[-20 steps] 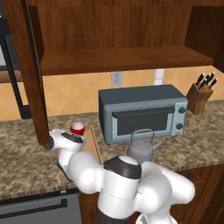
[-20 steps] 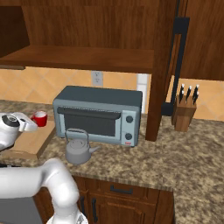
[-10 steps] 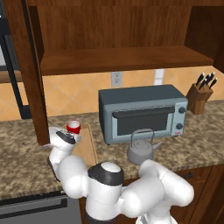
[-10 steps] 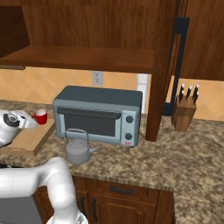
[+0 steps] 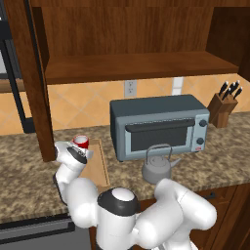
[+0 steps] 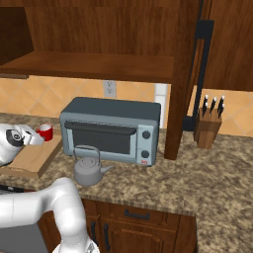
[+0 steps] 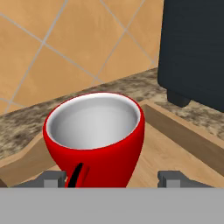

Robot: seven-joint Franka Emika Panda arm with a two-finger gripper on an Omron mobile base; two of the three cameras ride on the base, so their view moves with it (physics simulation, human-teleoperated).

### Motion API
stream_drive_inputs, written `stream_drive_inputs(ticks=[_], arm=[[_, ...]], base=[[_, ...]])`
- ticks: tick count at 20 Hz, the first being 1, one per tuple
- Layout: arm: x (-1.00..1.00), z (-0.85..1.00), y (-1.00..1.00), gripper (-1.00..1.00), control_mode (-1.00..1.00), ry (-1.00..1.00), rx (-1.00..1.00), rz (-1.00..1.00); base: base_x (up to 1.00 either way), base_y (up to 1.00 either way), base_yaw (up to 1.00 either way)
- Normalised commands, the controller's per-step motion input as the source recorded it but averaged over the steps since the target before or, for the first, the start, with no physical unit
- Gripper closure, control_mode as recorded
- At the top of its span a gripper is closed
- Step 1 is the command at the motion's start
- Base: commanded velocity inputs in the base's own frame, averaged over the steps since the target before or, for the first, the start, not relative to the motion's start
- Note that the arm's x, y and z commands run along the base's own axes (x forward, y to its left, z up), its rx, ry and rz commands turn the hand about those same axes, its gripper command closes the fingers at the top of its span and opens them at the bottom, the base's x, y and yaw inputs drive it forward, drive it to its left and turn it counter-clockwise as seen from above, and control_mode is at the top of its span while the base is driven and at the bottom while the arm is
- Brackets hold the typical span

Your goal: Pick the kettle from the counter and place it on the tray. Then pick the mug from the cabinet and place it on the tray. Then close the cabinet doors.

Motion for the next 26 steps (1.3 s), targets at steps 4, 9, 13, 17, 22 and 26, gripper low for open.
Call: stream_drive_inputs(ticks=[4, 9, 13, 17, 22, 26], arm=[[-0.41, 0.0, 0.16, -1.0, -1.0, 0.0, 0.0, 0.0], [-0.47, 0.06, 0.21, -1.0, -1.0, 0.0, 0.0, 0.0], [-0.56, 0.23, 0.01, -1.0, -1.0, 0.0, 0.0, -0.06], [-0.66, 0.36, -0.1, -1.0, -1.0, 0.0, 0.0, -0.12], [-0.75, 0.48, -0.34, -1.0, -1.0, 0.0, 0.0, -0.13], [-0.7, 0.44, -0.46, -1.0, -1.0, 0.0, 0.0, -0.14]], base=[[0.0, 0.0, 0.0], [0.0, 0.0, 0.0], [0.0, 0.0, 0.0], [0.0, 0.0, 0.0], [0.0, 0.0, 0.0], [0.0, 0.0, 0.0]])
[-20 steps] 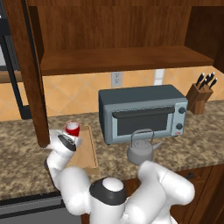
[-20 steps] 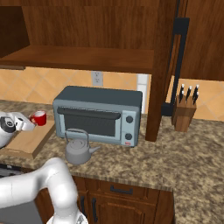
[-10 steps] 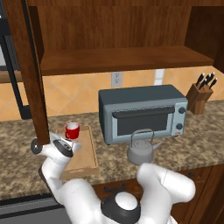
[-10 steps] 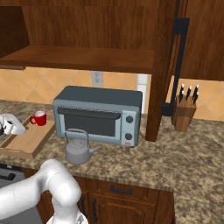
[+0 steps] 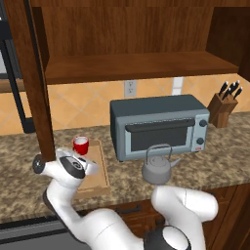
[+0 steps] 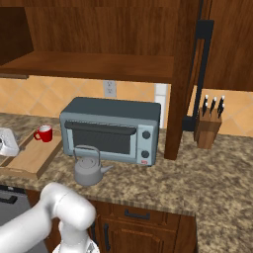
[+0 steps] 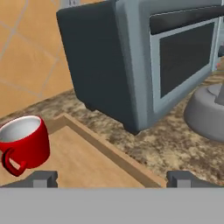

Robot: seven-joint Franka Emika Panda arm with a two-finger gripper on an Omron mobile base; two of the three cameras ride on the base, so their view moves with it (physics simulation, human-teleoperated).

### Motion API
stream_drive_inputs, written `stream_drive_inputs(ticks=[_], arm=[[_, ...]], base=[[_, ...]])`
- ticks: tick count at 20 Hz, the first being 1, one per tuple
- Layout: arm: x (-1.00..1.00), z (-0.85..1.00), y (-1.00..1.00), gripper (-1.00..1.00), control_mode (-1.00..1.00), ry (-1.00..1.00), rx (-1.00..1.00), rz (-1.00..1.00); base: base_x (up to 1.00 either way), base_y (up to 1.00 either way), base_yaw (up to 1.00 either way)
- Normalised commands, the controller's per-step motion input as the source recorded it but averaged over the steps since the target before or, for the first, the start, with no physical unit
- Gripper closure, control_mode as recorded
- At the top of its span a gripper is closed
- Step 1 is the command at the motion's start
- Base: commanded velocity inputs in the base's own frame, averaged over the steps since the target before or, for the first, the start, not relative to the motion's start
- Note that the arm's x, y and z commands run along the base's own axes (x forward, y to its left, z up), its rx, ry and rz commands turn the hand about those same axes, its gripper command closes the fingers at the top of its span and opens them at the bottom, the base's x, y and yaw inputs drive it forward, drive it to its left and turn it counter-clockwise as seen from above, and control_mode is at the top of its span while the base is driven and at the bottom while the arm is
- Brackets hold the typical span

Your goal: Pick the kettle from the counter and place it on the tray. Then pick the mug from the cabinet and place it on the tray. Then close the cabinet doors.

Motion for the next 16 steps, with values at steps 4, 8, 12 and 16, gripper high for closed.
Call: stream_drive_inputs(ticks=[4, 8, 12, 16], arm=[[-0.75, 0.46, -0.49, -1.0, -1.0, 0.0, 0.0, -0.15], [-0.79, 0.52, -0.49, -1.0, -1.0, 0.0, 0.0, -0.17], [-0.76, 0.52, -0.49, -1.0, -1.0, 0.0, 0.0, -0.2], [-0.68, 0.43, -0.52, -1.0, -1.0, 0.0, 0.0, -0.23]], base=[[0.0, 0.0, 0.0], [0.0, 0.0, 0.0], [0.0, 0.0, 0.0], [0.0, 0.0, 0.0]])
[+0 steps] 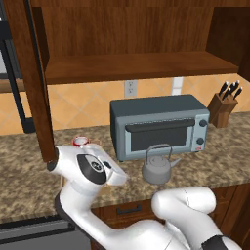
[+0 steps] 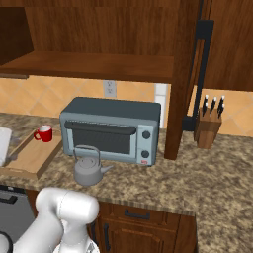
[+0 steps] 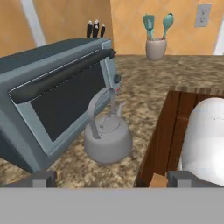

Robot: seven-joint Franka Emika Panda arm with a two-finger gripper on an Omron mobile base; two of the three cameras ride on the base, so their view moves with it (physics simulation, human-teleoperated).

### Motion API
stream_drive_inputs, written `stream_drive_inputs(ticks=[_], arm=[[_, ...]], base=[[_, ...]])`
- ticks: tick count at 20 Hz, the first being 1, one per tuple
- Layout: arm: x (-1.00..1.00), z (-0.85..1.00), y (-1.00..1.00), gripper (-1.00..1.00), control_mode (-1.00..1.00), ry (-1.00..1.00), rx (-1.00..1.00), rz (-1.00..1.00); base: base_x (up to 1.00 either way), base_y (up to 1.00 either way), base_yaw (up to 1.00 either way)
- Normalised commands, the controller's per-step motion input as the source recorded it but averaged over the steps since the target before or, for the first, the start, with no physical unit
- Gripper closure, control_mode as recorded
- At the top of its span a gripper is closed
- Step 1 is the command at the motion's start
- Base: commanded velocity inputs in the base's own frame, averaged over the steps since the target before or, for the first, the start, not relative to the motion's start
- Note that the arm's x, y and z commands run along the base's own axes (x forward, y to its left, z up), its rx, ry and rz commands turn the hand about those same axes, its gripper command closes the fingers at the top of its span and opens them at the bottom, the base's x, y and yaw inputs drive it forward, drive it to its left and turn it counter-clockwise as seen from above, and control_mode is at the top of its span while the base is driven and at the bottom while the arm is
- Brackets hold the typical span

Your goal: Pick the kettle from the counter and place it on the tray. Then pick the mug from the cabinet and place it on the tray. Then close the cabinet doors.

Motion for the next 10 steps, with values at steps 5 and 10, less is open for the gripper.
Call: stream_drive_inputs(ticks=[5, 10], arm=[[-0.51, 0.4, -0.61, -1.0, -1.0, 0.0, 0.0, -0.21], [-0.18, 0.31, -0.68, -1.0, -1.0, 0.0, 0.0, -0.14]], base=[[0.0, 0.0, 0.0], [0.0, 0.0, 0.0]])
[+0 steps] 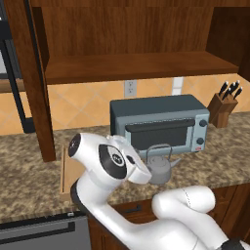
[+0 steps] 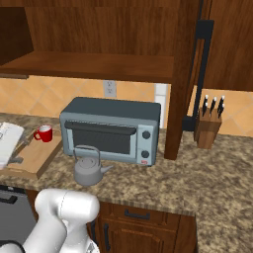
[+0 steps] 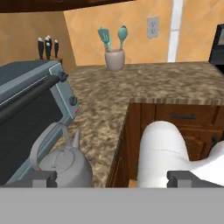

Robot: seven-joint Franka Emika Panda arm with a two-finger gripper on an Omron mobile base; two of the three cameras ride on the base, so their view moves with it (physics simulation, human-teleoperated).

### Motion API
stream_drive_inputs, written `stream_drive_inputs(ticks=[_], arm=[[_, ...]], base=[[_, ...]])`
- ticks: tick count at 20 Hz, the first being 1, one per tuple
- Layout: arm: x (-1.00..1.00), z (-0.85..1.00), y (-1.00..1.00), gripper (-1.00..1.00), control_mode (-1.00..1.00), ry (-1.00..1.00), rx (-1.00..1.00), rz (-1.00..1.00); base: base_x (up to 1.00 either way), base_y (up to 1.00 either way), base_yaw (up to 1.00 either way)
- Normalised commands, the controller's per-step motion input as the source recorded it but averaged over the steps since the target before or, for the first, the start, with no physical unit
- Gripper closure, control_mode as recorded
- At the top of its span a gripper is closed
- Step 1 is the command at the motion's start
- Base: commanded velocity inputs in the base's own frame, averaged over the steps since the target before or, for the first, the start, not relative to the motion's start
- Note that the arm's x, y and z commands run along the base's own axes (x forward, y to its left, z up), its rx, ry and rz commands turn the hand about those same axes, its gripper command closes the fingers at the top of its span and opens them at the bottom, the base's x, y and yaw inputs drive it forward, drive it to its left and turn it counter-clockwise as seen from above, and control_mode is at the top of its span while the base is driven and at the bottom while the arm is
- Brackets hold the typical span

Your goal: Pick the kettle from the counter and place it on the tray. Then pick the mug from the cabinet and place it on the tray. Then close the cabinet doors.

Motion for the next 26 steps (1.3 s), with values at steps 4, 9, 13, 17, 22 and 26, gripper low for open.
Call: stream_drive_inputs(ticks=[4, 9, 13, 17, 22, 26], arm=[[0.0, 0.11, -0.56, -1.0, -1.0, 0.0, 0.0, -0.08], [0.12, 0.0, -0.46, -1.0, -1.0, 0.0, 0.0, -0.01], [0.38, -0.08, -0.3, -1.0, -1.0, -0.05, 0.01, 0.0], [0.4, -0.1, -0.13, -1.0, -1.0, -0.12, 0.01, 0.0], [0.22, -0.16, 0.0, -1.0, -1.0, -0.07, 0.02, 0.0], [0.18, -0.22, 0.0, -1.0, -1.0, -0.06, 0.04, 0.0]], base=[[0.0, 0.0, 0.0], [0.0, 0.0, 0.0], [0.0, 0.0, 0.0], [0.0, 0.0, 0.0], [0.0, 0.0, 0.0], [0.0, 0.0, 0.0]])
